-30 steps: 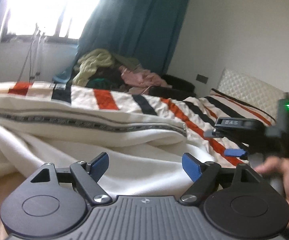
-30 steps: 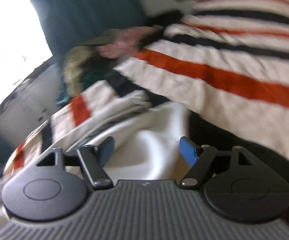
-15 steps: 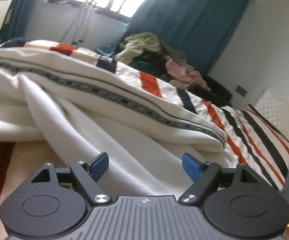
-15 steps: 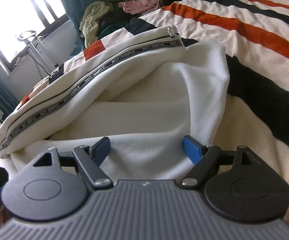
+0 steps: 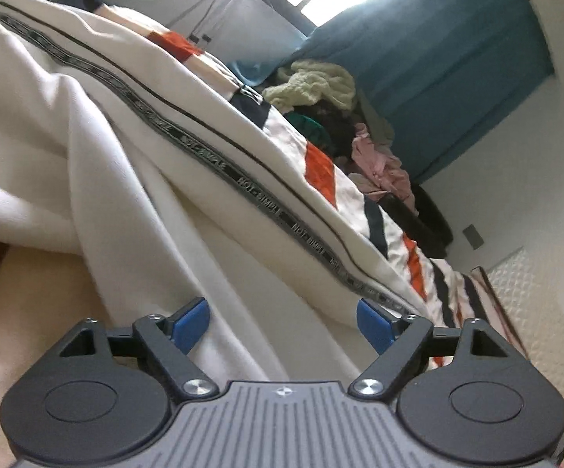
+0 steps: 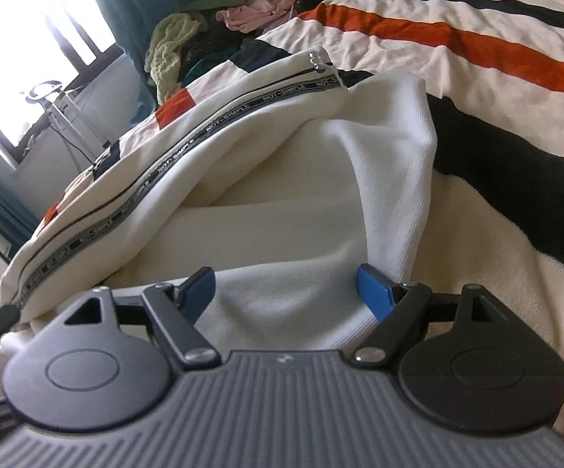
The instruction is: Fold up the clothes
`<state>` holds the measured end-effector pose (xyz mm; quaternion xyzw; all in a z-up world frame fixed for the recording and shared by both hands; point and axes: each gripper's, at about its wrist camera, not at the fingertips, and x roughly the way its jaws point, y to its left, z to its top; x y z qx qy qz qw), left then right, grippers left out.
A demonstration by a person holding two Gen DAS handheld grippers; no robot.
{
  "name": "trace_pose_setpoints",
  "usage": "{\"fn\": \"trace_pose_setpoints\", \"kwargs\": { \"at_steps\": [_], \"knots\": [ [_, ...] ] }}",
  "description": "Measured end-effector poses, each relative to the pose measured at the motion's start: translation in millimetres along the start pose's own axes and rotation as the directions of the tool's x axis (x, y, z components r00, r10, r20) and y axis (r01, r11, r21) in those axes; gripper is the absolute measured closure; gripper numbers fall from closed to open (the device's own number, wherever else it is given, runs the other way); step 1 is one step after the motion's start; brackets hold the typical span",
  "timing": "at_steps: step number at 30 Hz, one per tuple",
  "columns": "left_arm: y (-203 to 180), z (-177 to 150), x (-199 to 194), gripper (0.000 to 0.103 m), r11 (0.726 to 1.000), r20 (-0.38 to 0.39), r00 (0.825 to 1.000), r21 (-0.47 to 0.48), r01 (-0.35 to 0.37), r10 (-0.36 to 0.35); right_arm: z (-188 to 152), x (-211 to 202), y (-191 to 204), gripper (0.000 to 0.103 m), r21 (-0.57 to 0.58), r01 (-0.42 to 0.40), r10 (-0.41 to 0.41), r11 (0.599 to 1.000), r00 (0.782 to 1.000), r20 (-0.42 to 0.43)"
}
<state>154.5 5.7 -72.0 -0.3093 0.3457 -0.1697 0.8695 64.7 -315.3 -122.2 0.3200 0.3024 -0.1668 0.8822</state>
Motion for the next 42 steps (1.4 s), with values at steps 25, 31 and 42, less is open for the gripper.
{"fn": "trace_pose_setpoints", "kwargs": {
  "at_steps": [25,31,42],
  "knots": [
    [-52.7,156.8,183.7,0.087,0.988,0.014,0.988,-0.005,-0.153,0.153,2.2,16.9,12.7,0.020,-0.020,0.095,-0.090,0.995,0.979,0.185],
    [-84.2,248.6,202.0,0.088,0.980,0.309,0.935,0.033,-0.195,0.176,-0.6,36.2,28.2,0.019,-0.108,0.157,-0.126,0.982,0.959,0.255],
    [-17.1,250.3,241.0,0.037,0.952,0.164,0.938,-0.011,-0.307,0.305,-6.1,51.8,39.4,0.019,-0.190,0.160,-0.103,0.969,0.955,0.279]
  ]
}}
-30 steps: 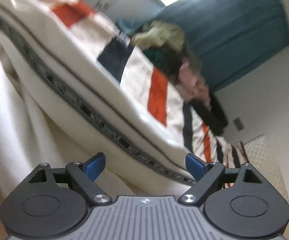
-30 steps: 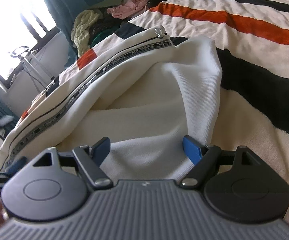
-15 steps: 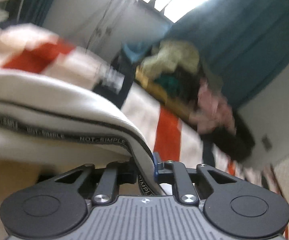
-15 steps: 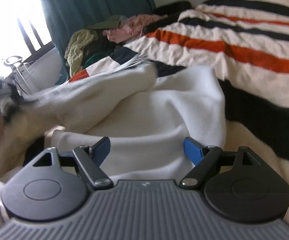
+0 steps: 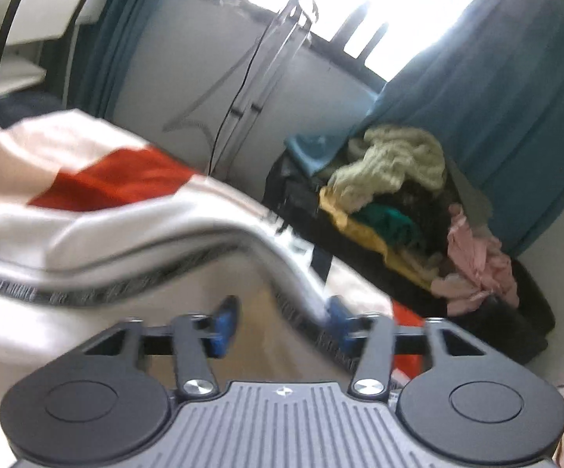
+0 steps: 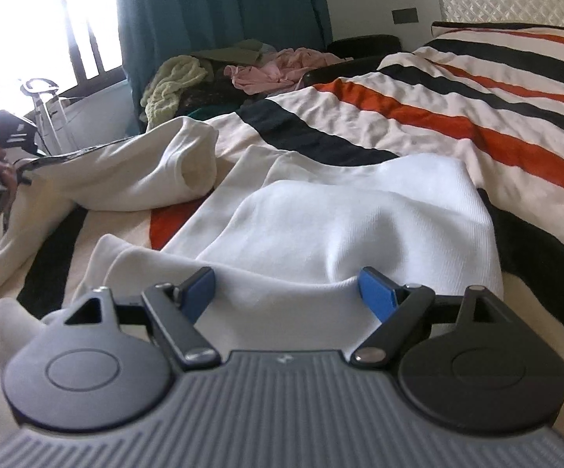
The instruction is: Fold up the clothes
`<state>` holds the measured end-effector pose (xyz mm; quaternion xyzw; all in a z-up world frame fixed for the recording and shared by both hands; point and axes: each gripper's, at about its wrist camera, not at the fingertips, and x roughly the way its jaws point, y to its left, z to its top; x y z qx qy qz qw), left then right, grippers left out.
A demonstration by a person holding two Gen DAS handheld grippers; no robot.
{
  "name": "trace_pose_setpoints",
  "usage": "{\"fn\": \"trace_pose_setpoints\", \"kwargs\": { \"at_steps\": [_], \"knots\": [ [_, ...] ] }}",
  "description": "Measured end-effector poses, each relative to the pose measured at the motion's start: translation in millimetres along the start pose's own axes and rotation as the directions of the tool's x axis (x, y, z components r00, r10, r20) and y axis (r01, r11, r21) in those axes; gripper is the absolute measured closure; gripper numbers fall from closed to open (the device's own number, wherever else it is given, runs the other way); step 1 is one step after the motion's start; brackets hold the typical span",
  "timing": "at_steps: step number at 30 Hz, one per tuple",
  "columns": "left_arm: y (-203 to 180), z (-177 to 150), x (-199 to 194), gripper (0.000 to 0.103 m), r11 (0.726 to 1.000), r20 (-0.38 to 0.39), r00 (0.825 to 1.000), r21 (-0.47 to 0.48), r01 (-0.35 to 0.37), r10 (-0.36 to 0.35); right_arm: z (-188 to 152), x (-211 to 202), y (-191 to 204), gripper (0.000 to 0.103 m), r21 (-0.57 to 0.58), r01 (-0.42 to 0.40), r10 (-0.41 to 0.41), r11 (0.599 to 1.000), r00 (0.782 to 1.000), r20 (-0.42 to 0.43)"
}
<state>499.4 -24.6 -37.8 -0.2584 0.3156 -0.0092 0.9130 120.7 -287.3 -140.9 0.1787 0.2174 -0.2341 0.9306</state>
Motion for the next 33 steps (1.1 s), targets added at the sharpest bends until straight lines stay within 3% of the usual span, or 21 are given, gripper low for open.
{"fn": "trace_pose_setpoints", "kwargs": {
  "at_steps": [3,9,14,21,27,33],
  "knots": [
    [19.9,-9.5,-29.0,0.022,1.000,-0.054,0.999,0.028,0.011,-0.010,-0.2,-1.0,0.6,0.020,-0.008,-0.004,0.004,1.000,1.000,0.001],
    [37.6,-35.4,-117.1,0.011,0.993,-0.047,0.998,0.109,0.039,-0.034,2.2,-11.1,2.3,0.021,-0.038,-0.024,0.025,0.999,1.000,0.016],
    [59.5,-74.1,-213.6,0.009,0.984,-0.027,0.998,0.166,0.062,-0.059,7.5,-29.9,0.7,0.021,-0.060,-0.040,0.043,0.997,0.997,0.058],
    [94.0,-135.4,-316.2,0.009,0.956,0.042,0.999,0.295,0.011,-0.024,12.9,-52.4,-1.3,0.021,-0.098,-0.064,0.072,0.993,0.994,0.077],
    [111.9,-181.7,-368.7,0.008,0.911,0.072,0.997,0.411,-0.014,-0.016,14.4,-72.4,0.0,0.021,-0.128,-0.093,0.103,0.988,0.991,0.081],
    [134.2,-204.3,-374.2,0.006,0.947,0.006,1.000,0.320,-0.001,-0.001,18.8,-71.3,-14.4,0.022,-0.040,-0.147,0.147,0.988,0.989,0.007]
  ]
}}
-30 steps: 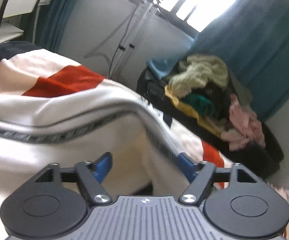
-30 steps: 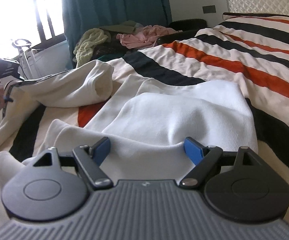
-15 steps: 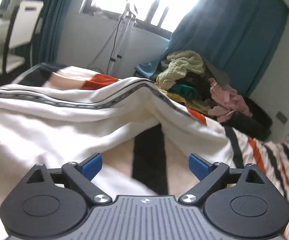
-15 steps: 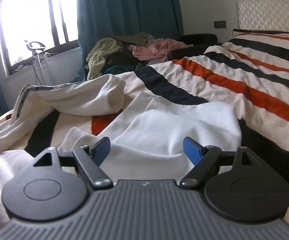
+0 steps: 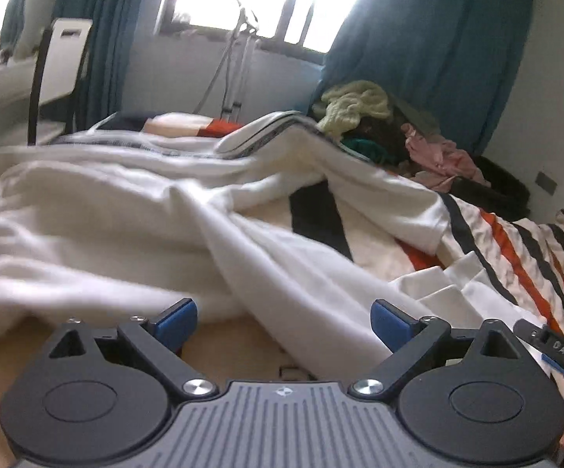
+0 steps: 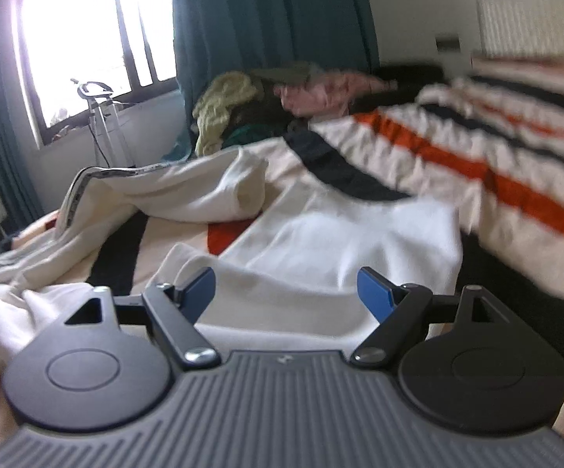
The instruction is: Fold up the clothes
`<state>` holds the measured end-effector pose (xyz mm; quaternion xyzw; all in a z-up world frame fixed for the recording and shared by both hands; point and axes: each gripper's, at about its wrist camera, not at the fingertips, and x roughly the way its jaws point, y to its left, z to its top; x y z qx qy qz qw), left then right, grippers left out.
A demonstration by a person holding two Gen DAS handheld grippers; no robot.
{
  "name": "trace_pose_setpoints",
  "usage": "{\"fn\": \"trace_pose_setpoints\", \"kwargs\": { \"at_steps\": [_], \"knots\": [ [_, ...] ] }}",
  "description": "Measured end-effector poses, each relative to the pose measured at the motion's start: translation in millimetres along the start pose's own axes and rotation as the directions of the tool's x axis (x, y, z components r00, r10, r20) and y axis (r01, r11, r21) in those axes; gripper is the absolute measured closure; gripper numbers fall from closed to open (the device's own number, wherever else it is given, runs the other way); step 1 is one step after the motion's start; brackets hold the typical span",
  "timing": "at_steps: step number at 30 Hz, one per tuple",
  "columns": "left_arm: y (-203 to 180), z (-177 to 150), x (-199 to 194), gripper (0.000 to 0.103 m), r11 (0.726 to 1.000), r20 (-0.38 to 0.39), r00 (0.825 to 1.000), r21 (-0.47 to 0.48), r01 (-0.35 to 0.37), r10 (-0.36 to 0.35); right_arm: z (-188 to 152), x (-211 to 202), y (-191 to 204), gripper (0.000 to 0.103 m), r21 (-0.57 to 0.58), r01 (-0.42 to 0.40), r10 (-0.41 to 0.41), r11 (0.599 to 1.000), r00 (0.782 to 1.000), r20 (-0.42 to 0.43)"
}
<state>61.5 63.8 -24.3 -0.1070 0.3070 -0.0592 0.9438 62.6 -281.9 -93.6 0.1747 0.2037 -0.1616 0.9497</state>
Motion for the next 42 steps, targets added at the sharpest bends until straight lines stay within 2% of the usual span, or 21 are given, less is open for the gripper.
{"fn": "trace_pose_setpoints", "kwargs": {
  "at_steps": [5,10,13,14,17,19,23,26,27,28,29,30,32,34,36,39,42],
  "knots": [
    [2.0,3.0,8.4,0.006,0.999,0.019,0.999,-0.013,-0.034,0.034,25.2,2.2,-24.6,0.022,0.108,-0.069,0.076,0.992,0.995,-0.071],
    [11.3,5.1,10.9,0.006,0.997,0.002,0.999,-0.063,-0.039,0.039,73.4,21.5,-80.3,0.022,0.355,-0.158,0.223,0.921,0.963,-0.150],
    [15.0,6.8,11.6,0.006,0.995,0.002,0.999,-0.082,-0.054,0.055,91.2,55.1,-124.9,0.021,0.477,-0.133,0.279,0.869,0.928,-0.248],
    [16.4,7.1,11.7,0.006,0.994,0.001,0.998,-0.088,-0.060,0.060,92.9,63.9,-137.3,0.022,0.495,-0.115,0.277,0.861,0.923,-0.267],
    [23.3,8.4,14.9,0.006,0.989,-0.018,0.997,-0.129,-0.070,0.069,85.9,82.8,-174.6,0.021,0.559,-0.034,0.232,0.828,0.929,-0.288],
    [28.4,9.3,18.6,0.006,0.984,-0.030,0.997,-0.162,-0.071,0.067,75.8,94.4,-194.6,0.029,0.604,0.007,0.217,0.797,0.930,-0.297],
    [34.3,9.3,29.3,0.006,0.973,-0.058,0.996,-0.217,-0.082,0.071,61.2,120.9,-218.9,0.032,0.641,0.049,0.199,0.766,0.930,-0.309],
    [41.3,9.7,38.1,0.006,0.951,-0.093,0.995,-0.304,-0.063,0.036,58.1,138.9,-222.0,0.047,0.674,-0.024,0.272,0.739,0.925,-0.265],
    [44.6,9.5,40.9,0.006,0.940,-0.099,0.995,-0.336,-0.052,0.020,57.9,145.1,-222.1,0.058,0.677,-0.046,0.291,0.734,0.922,-0.253],
    [47.9,9.2,43.8,0.006,0.929,-0.105,0.994,-0.368,-0.043,0.004,61.0,151.0,-217.7,0.066,0.652,-0.055,0.288,0.756,0.923,-0.256],
    [51.1,8.7,47.2,0.006,0.919,-0.114,0.993,-0.391,-0.039,-0.007,64.9,154.1,-211.3,0.074,0.606,-0.049,0.255,0.794,0.931,-0.260],
    [54.9,8.1,50.8,0.006,0.909,-0.124,0.992,-0.414,-0.037,-0.017,68.9,156.9,-205.4,0.090,0.559,-0.044,0.225,0.828,0.940,-0.258],
    [63.2,6.6,56.5,0.006,0.884,-0.144,0.989,-0.467,-0.036,-0.035,76.4,157.4,-200.5,0.095,0.515,-0.070,0.201,0.854,0.958,-0.204],
    [78.1,3.6,58.9,0.006,0.837,-0.162,0.984,-0.547,-0.024,-0.078,83.9,150.8,-204.0,0.096,0.528,-0.105,0.191,0.843,0.975,-0.110],
    [93.2,-3.2,53.7,0.006,0.788,-0.161,0.983,-0.615,-0.031,-0.087,91.9,137.7,-209.1,0.096,0.535,-0.130,0.154,0.835,0.988,0.000],
    [124.6,-14.4,41.1,0.006,0.666,-0.122,0.990,-0.745,-0.039,-0.078,97.8,123.9,-212.0,0.097,0.521,-0.106,0.077,0.847,0.994,0.076],
    [152.5,-24.8,35.8,0.008,0.511,-0.065,0.997,-0.858,-0.040,-0.031,97.5,115.2,-221.7,0.097,0.530,-0.053,0.002,0.847,0.995,0.096]
  ]
}}
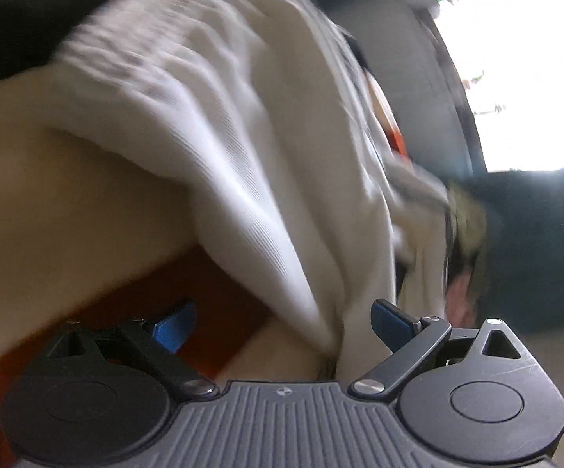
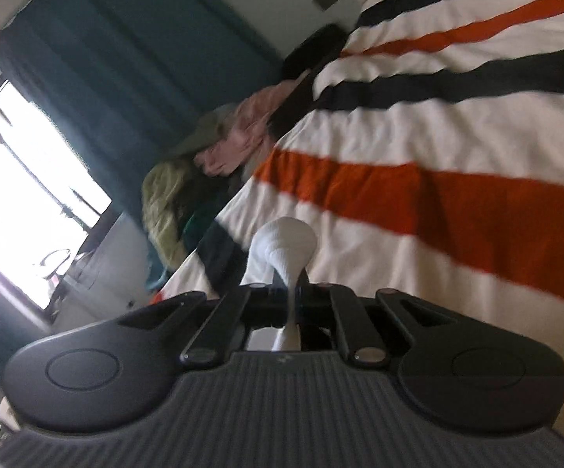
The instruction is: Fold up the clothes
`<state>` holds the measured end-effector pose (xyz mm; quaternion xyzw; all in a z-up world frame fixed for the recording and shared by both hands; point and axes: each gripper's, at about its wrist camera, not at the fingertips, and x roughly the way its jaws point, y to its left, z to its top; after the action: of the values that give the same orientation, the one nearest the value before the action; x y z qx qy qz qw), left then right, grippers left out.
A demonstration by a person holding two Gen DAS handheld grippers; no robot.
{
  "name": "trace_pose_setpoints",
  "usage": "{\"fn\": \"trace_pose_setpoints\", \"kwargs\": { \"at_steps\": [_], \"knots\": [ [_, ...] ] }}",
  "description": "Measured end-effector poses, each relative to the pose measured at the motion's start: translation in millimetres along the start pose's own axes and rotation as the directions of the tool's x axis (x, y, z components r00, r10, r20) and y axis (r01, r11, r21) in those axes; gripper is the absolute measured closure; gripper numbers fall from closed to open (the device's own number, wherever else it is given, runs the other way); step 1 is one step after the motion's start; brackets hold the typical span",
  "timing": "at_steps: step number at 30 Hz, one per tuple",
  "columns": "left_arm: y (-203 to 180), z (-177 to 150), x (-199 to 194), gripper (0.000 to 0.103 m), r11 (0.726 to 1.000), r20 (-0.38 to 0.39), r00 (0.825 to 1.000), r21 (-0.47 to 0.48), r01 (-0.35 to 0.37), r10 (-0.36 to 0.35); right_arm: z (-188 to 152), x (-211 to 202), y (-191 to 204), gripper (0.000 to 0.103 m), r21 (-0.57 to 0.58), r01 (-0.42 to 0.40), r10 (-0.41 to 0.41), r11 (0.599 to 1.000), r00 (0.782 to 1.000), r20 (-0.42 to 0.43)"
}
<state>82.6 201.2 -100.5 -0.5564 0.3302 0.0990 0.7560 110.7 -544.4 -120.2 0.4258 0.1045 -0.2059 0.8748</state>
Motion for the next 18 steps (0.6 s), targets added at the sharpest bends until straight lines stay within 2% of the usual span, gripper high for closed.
{"fn": "trace_pose_setpoints", "kwargs": {
  "at_steps": [2,4,5,7,9,10,12,15,18],
  "knots": [
    [12.1,9.3,-2.9,0.015,0.995,0.063,0.998,-0.097,-0.004,0.010,1.4,-2.1,-9.7,0.097,0.021,0.052,-0.051,0.998,0.999,-0.001],
    [19.6,17.1,-7.2,0.027,0.987,0.135,0.990,-0.160,-0.011,0.033,3.5,-3.6,-21.9,0.097,0.072,0.089,-0.088,0.993,0.996,-0.019],
    [21.7,21.1,-9.6,0.030,0.983,0.172,0.984,-0.182,-0.020,0.051,3.6,-4.6,-26.1,0.097,0.095,0.097,-0.095,0.991,0.995,-0.025],
    [23.1,29.2,-14.5,0.044,0.976,0.243,0.965,-0.215,-0.041,0.094,3.9,-7.0,-30.0,0.097,0.117,0.104,-0.102,0.988,0.994,-0.026],
    [26.0,36.7,-16.3,0.049,0.962,0.278,0.949,-0.264,-0.071,0.146,3.2,-8.2,-29.8,0.097,0.117,0.107,-0.105,0.987,0.994,-0.021],
    [28.6,40.2,-14.5,0.057,0.955,0.263,0.952,-0.288,-0.075,0.154,2.9,-10.2,-29.4,0.097,0.118,0.106,-0.105,0.987,0.994,-0.018],
    [33.5,47.3,-11.2,0.061,0.939,0.234,0.958,-0.333,-0.083,0.167,2.4,-14.0,-29.1,0.097,0.122,0.106,-0.105,0.987,0.994,-0.015],
    [29.3,57.7,-18.9,0.071,0.948,0.204,0.965,-0.303,-0.099,0.166,3.8,-18.2,-32.7,0.097,0.136,0.120,-0.117,0.983,0.993,-0.025],
    [19.0,70.0,-41.6,0.082,0.966,0.245,0.955,-0.233,-0.109,0.167,4.1,-23.6,-38.7,0.097,0.170,0.132,-0.127,0.977,0.991,-0.039]
  ]
}}
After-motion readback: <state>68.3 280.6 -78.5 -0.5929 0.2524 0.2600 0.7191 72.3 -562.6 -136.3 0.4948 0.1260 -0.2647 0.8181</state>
